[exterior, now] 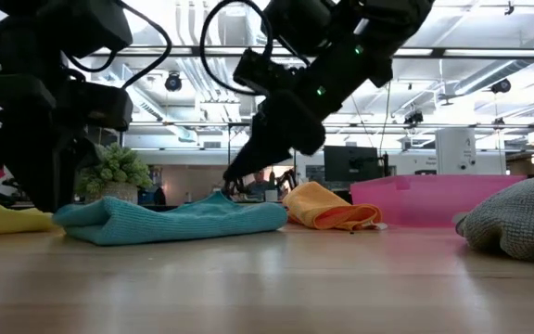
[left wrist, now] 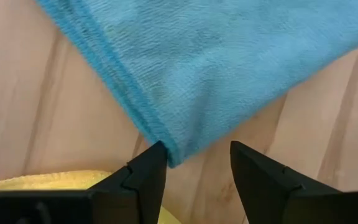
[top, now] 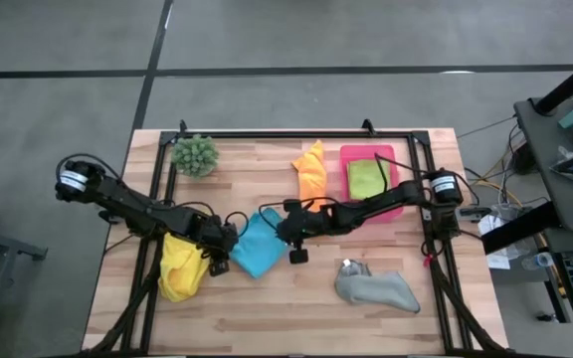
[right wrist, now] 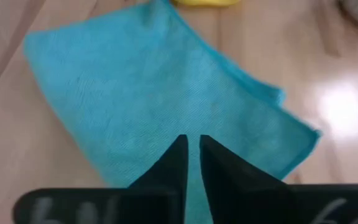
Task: Fold microfiber towels
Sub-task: Fold the blue microfiber cloth
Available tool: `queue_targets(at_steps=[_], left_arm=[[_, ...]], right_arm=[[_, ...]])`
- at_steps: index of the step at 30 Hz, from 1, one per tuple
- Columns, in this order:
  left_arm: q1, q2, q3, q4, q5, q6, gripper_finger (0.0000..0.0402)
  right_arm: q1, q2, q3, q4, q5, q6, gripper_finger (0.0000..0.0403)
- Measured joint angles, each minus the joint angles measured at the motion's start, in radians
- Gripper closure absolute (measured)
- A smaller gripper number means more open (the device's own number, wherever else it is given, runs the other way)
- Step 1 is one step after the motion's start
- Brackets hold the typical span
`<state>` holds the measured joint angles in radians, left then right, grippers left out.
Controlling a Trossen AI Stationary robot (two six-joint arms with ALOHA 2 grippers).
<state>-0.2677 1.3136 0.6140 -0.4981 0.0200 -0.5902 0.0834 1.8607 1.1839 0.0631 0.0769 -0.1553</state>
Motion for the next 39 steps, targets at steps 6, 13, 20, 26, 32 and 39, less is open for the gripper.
queue_targets(at_steps=[6,13,20,26,32,39], left_arm=[[0.000,0.000,0.000,-0.025,-0.002,0.025,0.0239],[0.005,-0.010,0.016,-0.080,-0.038,0.129,0.0239],[0.007,-0.020,0.082,-0.096,-0.064,0.183,0.0239],[0.007,-0.022,0.139,-0.044,-0.082,0.185,0.0239],[0.002,0.043,0.107,0.330,-0.082,0.186,0.0249],[-0.019,0.199,0.125,0.412,-0.050,0.186,0.0309]], right_arm=[[0.004,0.001,-0.021,0.002,0.002,0.023,0.0394],[0.004,0.001,-0.022,0.002,0.003,0.025,0.0394],[0.004,0.005,-0.024,0.008,0.003,0.033,0.0394],[0.004,0.006,-0.044,0.032,0.003,0.043,0.0394],[0.004,0.007,-0.071,0.060,0.003,0.053,0.0394],[0.004,0.007,-0.104,0.077,0.003,0.068,0.0394]])
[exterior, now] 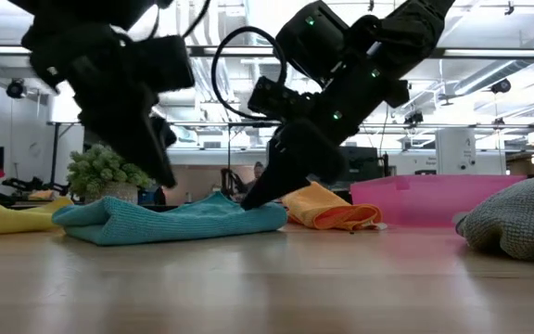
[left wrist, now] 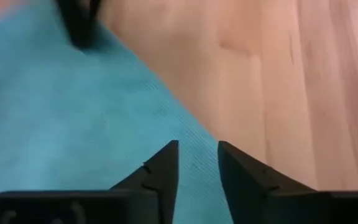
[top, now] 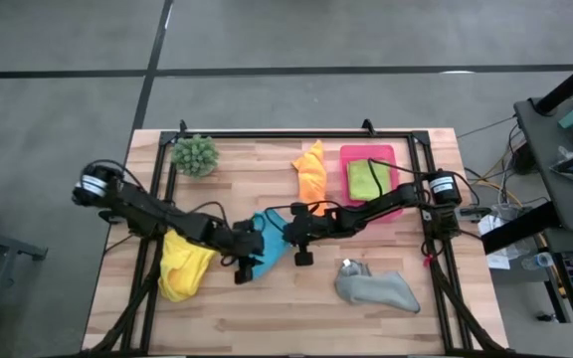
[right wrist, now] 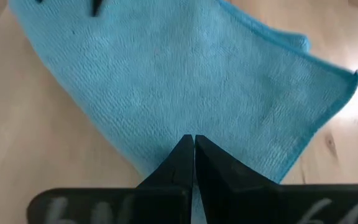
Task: Fold microfiber towels
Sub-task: Fold the blue microfiber cloth
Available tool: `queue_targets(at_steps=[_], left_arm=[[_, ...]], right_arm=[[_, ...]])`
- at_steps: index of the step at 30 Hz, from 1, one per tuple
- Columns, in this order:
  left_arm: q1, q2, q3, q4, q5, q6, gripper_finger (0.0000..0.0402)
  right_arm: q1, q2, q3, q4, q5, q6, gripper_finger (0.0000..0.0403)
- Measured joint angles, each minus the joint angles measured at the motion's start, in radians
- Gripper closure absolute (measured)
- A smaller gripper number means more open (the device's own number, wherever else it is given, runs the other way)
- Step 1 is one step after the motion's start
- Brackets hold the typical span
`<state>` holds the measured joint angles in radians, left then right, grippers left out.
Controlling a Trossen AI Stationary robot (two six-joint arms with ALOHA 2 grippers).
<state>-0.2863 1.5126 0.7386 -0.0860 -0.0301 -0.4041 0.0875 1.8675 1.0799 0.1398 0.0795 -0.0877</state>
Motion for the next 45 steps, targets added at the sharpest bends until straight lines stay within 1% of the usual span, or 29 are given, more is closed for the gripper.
queue_targets(at_steps=[3,7,11,15,24,28,33,37,40,45], left_arm=[[-0.008,0.048,0.004,0.002,0.060,-0.006,0.0332],[-0.018,0.095,-0.002,-0.002,0.127,-0.008,0.0349],[-0.023,0.126,-0.005,-0.001,0.141,-0.008,0.0354],[-0.024,0.130,-0.002,-0.011,0.145,-0.008,0.0355],[-0.030,0.031,-0.010,-0.048,0.168,-0.008,0.0355],[-0.032,-0.020,-0.002,-0.101,0.167,-0.008,0.0355],[-0.031,-0.102,-0.004,-0.240,0.141,-0.008,0.0355],[-0.031,-0.168,-0.011,-0.365,0.043,-0.008,0.0355],[-0.029,-0.201,-0.023,-0.402,-0.009,-0.002,0.0355],[-0.028,-0.218,-0.054,-0.397,-0.034,0.003,0.0355]], right_arm=[[0.000,0.000,-0.008,-0.001,0.000,0.000,0.0394],[0.000,0.000,-0.014,-0.008,0.000,0.000,0.0394],[-0.006,0.000,-0.022,-0.014,0.000,0.000,0.0394],[-0.012,0.000,-0.029,-0.036,0.000,0.002,0.0394],[-0.011,-0.004,-0.030,-0.121,0.001,0.009,0.0394],[-0.011,-0.015,-0.029,-0.139,0.003,0.010,0.0394],[-0.012,-0.033,-0.022,-0.151,0.002,0.008,0.0394],[-0.016,-0.052,-0.021,-0.114,0.001,-0.012,0.0394],[-0.027,-0.050,-0.011,-0.073,0.001,-0.034,0.0394],[-0.060,-0.022,0.043,-0.029,0.000,-0.044,0.0394]])
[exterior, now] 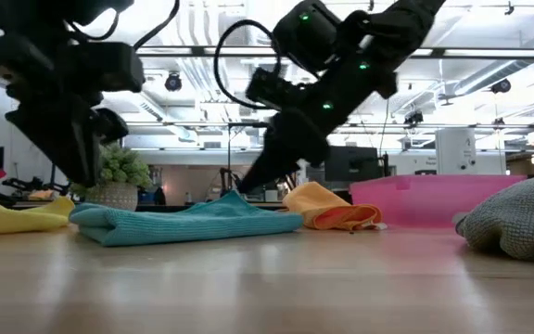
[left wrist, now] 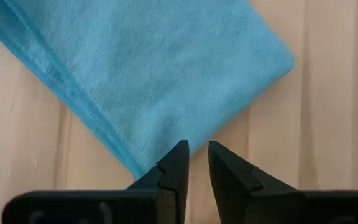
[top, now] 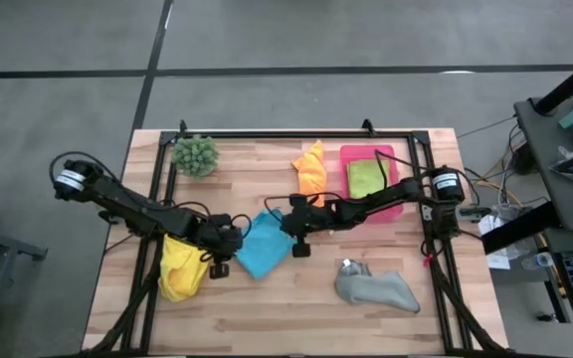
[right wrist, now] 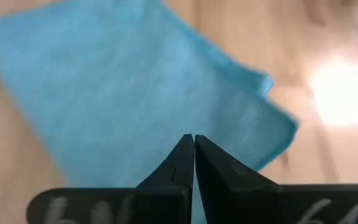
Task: Fold microfiber towels
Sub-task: Fold the blue microfiber cloth
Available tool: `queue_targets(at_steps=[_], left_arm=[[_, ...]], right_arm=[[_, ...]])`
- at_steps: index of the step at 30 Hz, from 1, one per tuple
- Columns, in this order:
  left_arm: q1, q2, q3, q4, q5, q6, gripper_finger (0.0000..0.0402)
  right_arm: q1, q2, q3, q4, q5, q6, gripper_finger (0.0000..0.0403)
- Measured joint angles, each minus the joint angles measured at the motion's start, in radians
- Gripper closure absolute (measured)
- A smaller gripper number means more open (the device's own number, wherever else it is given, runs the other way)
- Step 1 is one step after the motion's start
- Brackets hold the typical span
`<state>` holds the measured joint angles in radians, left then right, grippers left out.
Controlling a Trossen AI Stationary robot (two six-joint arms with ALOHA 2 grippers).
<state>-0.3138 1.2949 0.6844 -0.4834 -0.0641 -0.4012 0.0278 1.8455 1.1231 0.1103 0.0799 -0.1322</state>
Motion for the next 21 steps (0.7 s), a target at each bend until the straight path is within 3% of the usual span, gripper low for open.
queue_targets(at_steps=[7,21], left_arm=[[0.002,0.039,-0.062,0.129,-0.055,0.007,0.0355],[0.029,0.170,-0.065,0.139,-0.107,0.022,0.0355]], right_arm=[[-0.050,0.069,0.082,0.003,0.000,-0.027,0.0394],[-0.115,0.164,0.143,-0.040,-0.001,-0.036,0.0394]])
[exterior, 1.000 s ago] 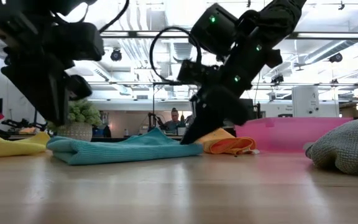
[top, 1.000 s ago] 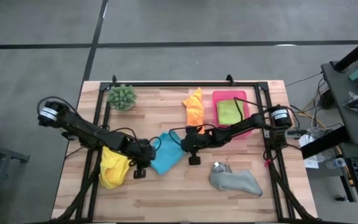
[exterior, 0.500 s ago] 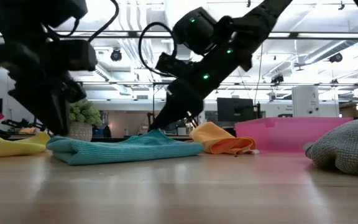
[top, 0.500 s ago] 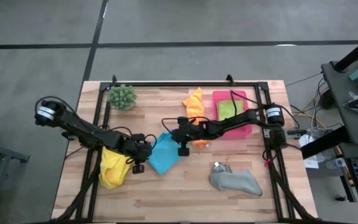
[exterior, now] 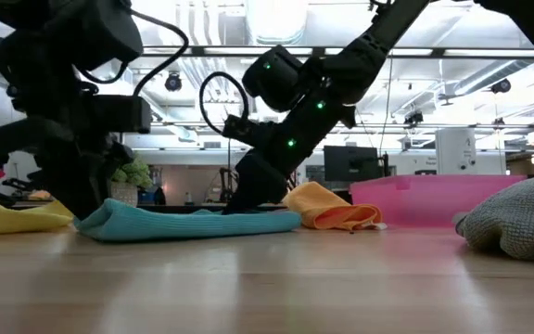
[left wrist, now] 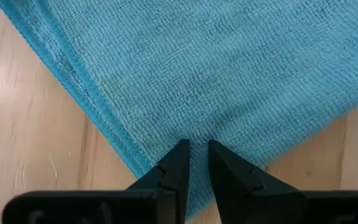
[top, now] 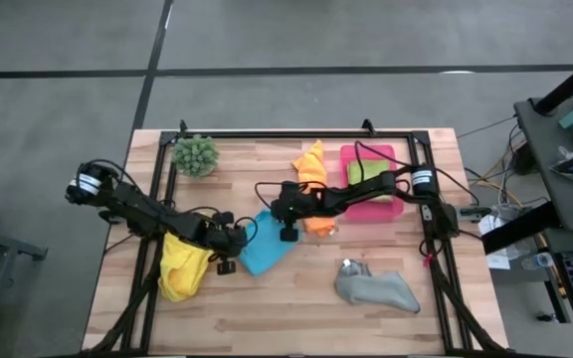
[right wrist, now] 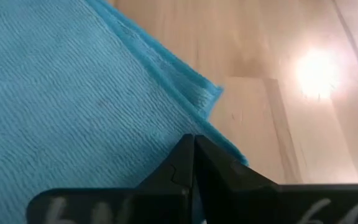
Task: Fold microfiber towels
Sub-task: Fold the blue microfiber cloth, then put the blue microfiber cloth into the pink bin
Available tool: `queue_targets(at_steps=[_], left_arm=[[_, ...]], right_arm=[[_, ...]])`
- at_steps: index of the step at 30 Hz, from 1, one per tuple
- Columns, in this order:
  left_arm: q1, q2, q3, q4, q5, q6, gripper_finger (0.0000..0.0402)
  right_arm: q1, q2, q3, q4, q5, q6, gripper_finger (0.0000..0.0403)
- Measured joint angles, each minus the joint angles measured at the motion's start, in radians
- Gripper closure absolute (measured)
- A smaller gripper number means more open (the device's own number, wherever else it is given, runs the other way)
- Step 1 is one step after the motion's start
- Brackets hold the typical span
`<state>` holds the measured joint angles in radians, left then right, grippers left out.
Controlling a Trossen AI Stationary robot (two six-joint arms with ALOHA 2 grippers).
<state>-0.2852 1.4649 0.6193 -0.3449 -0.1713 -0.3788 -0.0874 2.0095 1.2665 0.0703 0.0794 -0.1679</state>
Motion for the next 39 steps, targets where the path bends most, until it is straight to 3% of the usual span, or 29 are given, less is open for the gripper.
queue_targets(at_steps=[26,29,32,36,39], left_arm=[[0.003,-0.165,0.002,-0.070,0.000,-0.047,0.0355],[0.003,-0.177,0.005,-0.065,0.022,-0.173,0.0355],[0.002,-0.189,0.005,-0.065,0.072,-0.399,0.0355],[-0.003,-0.193,0.004,-0.036,0.177,-0.627,0.0346],[-0.006,-0.194,0.001,-0.007,0.193,-0.776,0.0325]], right_arm=[[-0.009,-0.089,0.018,-0.124,-0.001,0.059,0.0394],[-0.010,-0.111,0.018,-0.178,-0.015,0.125,0.0392],[-0.022,-0.139,0.018,-0.253,-0.059,0.245,0.0380],[-0.039,-0.170,0.018,-0.344,-0.132,0.337,0.0345],[-0.041,-0.178,0.018,-0.385,-0.215,0.376,0.0306]])
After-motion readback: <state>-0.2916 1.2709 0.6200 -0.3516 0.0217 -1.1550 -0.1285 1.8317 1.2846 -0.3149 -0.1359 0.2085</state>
